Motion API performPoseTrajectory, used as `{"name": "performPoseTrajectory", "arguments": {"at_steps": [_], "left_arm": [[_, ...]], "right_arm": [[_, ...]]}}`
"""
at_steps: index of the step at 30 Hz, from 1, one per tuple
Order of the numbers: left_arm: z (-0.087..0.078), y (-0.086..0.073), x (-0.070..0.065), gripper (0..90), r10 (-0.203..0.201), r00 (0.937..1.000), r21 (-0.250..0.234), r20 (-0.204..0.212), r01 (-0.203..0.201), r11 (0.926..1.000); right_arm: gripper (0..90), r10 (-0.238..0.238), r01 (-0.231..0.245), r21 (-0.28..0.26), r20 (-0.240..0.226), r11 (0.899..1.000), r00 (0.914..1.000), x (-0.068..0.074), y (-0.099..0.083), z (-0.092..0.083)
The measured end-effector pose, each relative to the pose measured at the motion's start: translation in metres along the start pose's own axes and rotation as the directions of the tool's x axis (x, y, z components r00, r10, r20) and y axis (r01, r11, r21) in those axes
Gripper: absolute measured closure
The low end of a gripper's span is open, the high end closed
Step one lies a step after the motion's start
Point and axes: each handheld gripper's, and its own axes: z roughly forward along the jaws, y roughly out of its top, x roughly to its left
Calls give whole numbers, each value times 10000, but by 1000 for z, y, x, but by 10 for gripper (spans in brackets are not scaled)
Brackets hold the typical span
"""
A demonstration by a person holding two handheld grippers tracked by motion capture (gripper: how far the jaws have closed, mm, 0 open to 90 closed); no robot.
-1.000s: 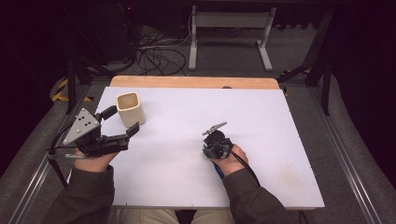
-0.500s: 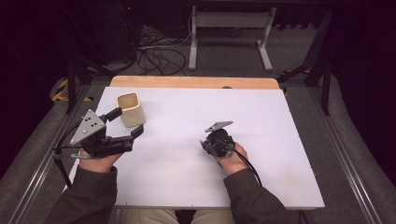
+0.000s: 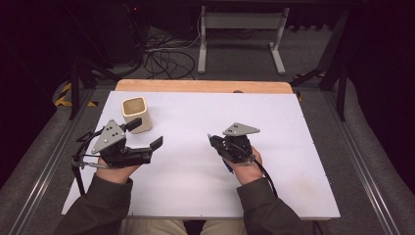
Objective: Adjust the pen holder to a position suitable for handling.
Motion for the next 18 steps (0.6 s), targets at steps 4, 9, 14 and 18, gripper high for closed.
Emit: {"name": "performPoseTrajectory", "arguments": {"at_steps": [4, 9, 14, 18], "left_arm": [[4, -3, -4, 115, -48, 9999, 16, 166, 48, 10000], [11, -6, -8, 119, -64, 9993, 23, 364, 63, 10000], [19, -11, -15, 123, -93, 9979, 76, 644, 88, 9999], [27, -17, -21, 127, -113, 9951, 96, 986, 104, 9999]], "right_arm": [[805, -146, 150, -825, 53, 9965, 9999, 5, 4, -8], [805, -503, 518, -1764, 127, 9830, 9987, 11, 8, -17], [805, -774, 817, -2350, 277, 9685, 9966, 15, 10, -23], [805, -795, 831, -2741, 244, 9581, 9965, 18, 11, -27]]}}
